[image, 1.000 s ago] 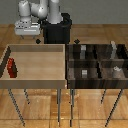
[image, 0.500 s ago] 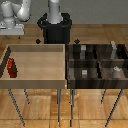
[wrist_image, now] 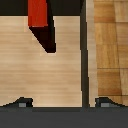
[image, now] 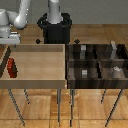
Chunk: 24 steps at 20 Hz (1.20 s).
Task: Place the box of cereal into the appropriate compartment.
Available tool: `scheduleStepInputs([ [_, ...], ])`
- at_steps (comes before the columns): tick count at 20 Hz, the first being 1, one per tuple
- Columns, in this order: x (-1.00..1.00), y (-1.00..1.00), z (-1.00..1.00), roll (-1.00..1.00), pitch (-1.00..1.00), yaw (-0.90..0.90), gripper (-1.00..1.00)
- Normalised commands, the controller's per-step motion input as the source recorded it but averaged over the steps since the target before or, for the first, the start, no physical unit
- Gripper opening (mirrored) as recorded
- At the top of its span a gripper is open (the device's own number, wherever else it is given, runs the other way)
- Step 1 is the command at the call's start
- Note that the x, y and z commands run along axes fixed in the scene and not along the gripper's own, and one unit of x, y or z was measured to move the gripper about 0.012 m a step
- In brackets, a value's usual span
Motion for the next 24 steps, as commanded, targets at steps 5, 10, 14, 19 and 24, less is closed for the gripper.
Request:
scheduleStepInputs([
  [5, 1.0, 0.0, 0.0, 0.0, 0.0, 0.0, 1.0],
  [10, 0.4, 0.04, 0.0, 0.0, 0.0, 0.0, 1.0],
  [14, 0.0, 0.5, 0.0, 0.0, 0.0, 0.0, 1.0],
  [19, 0.6, 0.0, 0.0, 0.0, 0.0, 0.0, 1.0],
  [24, 0.2, 0.2, 0.0, 0.0, 0.0, 0.0, 1.0],
])
